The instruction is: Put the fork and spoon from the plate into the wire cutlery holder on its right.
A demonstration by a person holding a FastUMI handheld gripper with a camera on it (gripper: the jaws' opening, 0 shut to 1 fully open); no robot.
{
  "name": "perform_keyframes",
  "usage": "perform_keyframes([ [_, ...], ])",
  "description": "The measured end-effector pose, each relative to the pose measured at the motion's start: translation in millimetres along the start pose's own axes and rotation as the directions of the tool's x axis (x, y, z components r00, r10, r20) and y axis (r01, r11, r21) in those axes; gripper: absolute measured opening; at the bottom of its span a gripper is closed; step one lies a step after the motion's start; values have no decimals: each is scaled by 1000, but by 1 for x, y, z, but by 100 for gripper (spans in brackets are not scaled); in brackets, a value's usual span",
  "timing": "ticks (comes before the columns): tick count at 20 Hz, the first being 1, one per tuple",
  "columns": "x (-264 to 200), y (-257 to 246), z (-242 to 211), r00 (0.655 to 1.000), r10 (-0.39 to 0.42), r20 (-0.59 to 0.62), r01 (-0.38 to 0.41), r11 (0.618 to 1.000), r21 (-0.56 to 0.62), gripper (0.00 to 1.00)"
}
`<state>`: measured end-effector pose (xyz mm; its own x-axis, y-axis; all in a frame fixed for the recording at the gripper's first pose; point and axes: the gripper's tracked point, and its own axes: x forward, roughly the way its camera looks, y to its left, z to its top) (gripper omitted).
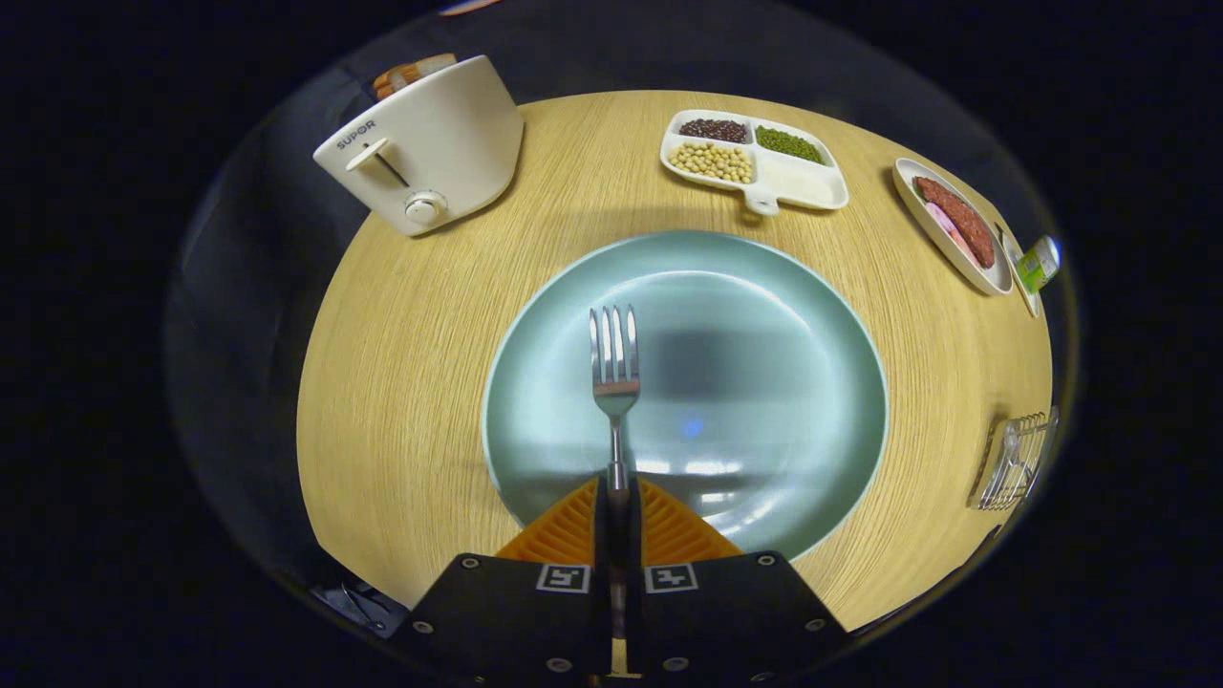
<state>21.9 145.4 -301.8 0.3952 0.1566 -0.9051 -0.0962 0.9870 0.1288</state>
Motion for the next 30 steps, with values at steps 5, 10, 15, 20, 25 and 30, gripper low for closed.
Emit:
perform_keyframes([
  [5, -38, -12, 8, 993, 43, 107, -46, 999, 25, 6],
  [10, -80, -50, 19, 979, 53, 197, -65, 996, 57, 6],
  [15, -130, -110, 10, 954, 8, 301, -42, 993, 108, 6],
  [20, -165, -179, -11, 934, -55, 353, -22, 977, 211, 6],
  [25, -183, -253, -46, 927, -146, 346, 36, 951, 307, 6],
  [30, -183, -297, -78, 940, -176, 291, 77, 943, 323, 6],
])
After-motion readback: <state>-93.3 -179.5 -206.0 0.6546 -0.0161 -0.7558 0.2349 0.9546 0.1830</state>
